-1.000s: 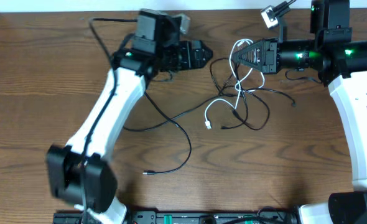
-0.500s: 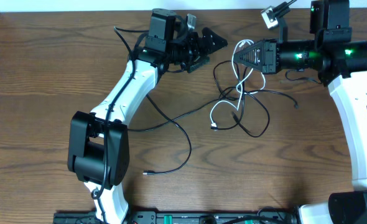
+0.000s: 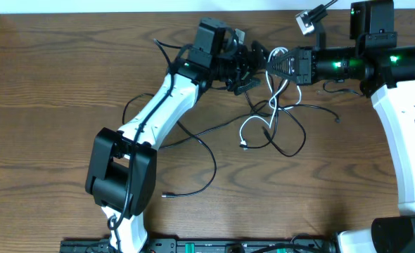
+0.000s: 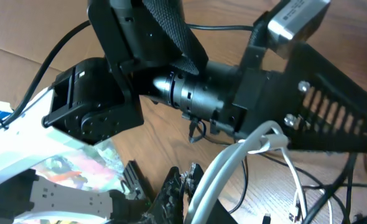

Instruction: Untangle cables

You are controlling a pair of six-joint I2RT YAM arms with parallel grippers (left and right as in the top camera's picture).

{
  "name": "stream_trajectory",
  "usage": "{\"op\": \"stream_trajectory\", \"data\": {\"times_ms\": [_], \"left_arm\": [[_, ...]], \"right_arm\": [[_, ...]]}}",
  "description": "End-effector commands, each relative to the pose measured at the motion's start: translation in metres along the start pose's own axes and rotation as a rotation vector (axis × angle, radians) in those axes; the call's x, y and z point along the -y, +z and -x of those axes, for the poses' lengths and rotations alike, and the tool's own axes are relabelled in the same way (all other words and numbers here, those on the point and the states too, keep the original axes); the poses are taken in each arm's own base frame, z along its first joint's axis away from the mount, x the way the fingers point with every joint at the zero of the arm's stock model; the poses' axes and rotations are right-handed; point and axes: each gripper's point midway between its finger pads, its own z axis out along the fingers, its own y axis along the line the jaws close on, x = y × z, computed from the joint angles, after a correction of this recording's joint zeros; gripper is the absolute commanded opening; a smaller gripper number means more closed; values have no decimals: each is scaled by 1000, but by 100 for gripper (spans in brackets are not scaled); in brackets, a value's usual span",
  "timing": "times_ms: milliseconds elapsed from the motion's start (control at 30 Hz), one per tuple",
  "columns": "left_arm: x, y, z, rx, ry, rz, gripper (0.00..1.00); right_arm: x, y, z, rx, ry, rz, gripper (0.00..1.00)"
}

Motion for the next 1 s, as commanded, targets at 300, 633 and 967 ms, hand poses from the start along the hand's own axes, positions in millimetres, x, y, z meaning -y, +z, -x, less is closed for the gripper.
{"op": "stream_trajectory", "data": {"times_ms": [300, 633, 967], "left_arm": [[-25, 35, -12, -22, -61, 67, 74], [-60, 25, 13, 96, 159, 228, 7], [-164, -62, 57, 212, 122, 668, 7]], "right_arm": [[-4, -1, -1, -3, -20, 7, 1], [12, -3, -2, -3, -1, -79, 1], [17, -80, 33, 207, -19, -32, 1]]}}
